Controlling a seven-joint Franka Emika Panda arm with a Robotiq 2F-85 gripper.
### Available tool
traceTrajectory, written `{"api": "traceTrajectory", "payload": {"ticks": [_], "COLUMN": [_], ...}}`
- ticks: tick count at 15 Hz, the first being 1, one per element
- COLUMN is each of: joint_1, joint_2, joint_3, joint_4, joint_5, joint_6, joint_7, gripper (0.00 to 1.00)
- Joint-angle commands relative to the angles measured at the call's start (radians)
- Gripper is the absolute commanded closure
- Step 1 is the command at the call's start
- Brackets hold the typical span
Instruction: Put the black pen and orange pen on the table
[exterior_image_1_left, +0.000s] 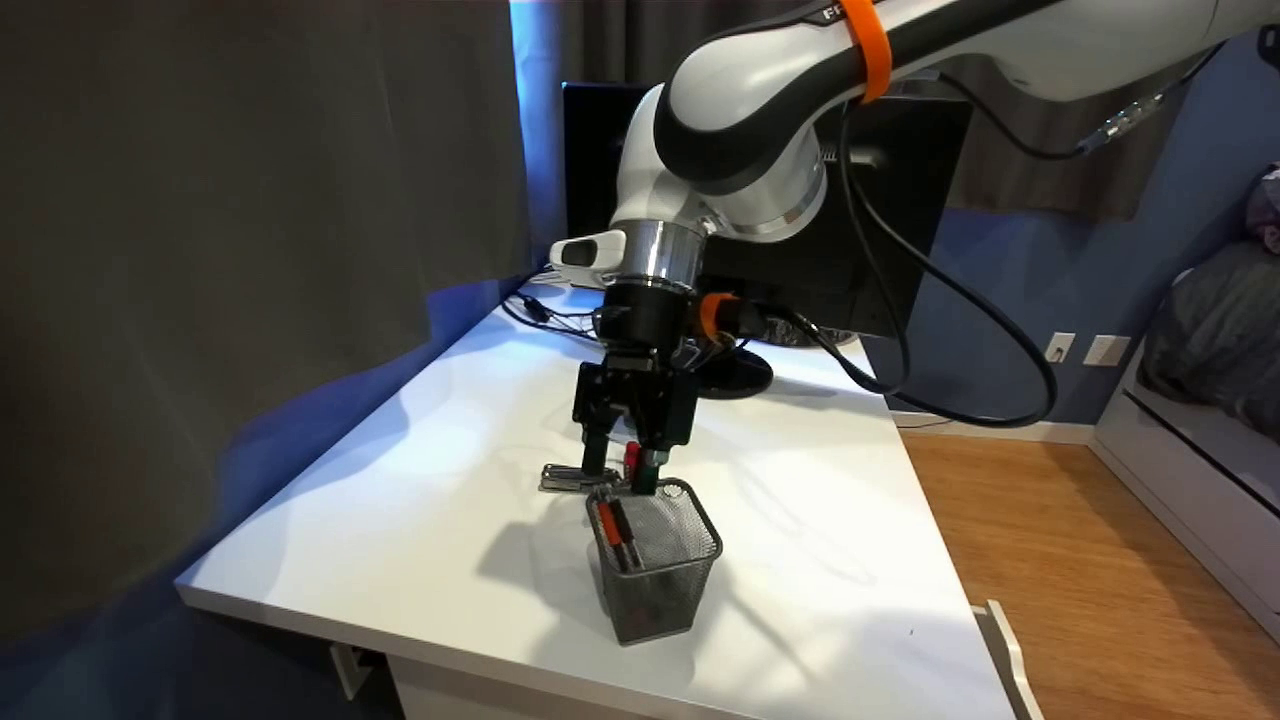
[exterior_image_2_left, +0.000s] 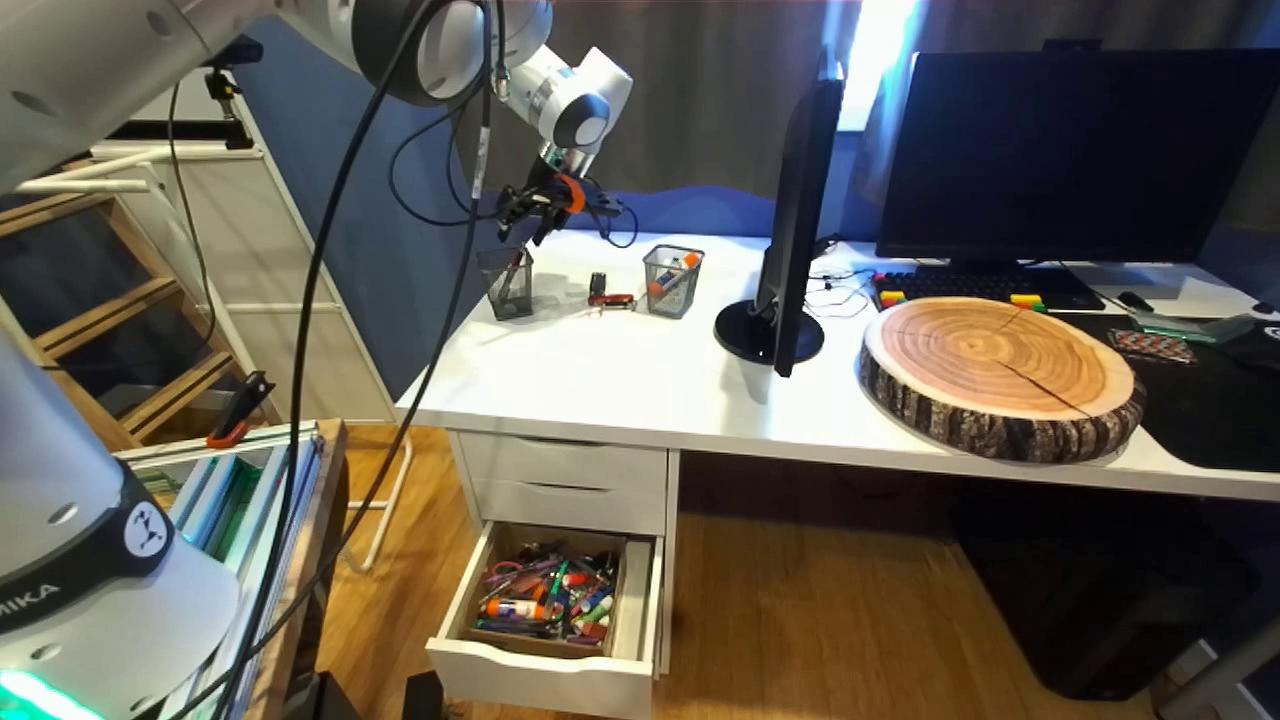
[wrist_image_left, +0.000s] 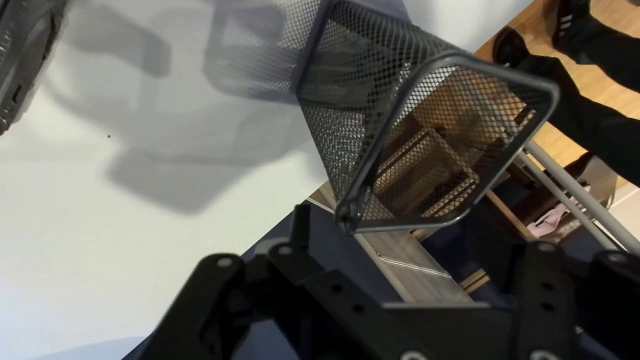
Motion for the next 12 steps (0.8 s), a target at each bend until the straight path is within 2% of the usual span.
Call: {"api": "traceTrajectory", "payload": {"ticks": [1,8,12], "joint_1": [0.003,0.004,0.005], "joint_2": [0.025,0.038,0.041], "joint_3": [0.007,0.01,0.01], "joint_4": [0.046,0.058,0.064], "joint_5": [0.0,0.004,0.005], "joint_6": [-0.028,-0.03,-0.029], "joint_7": [-0.031,-0.06,-0.07], "gripper": [0.51,0.99,0.98]}}
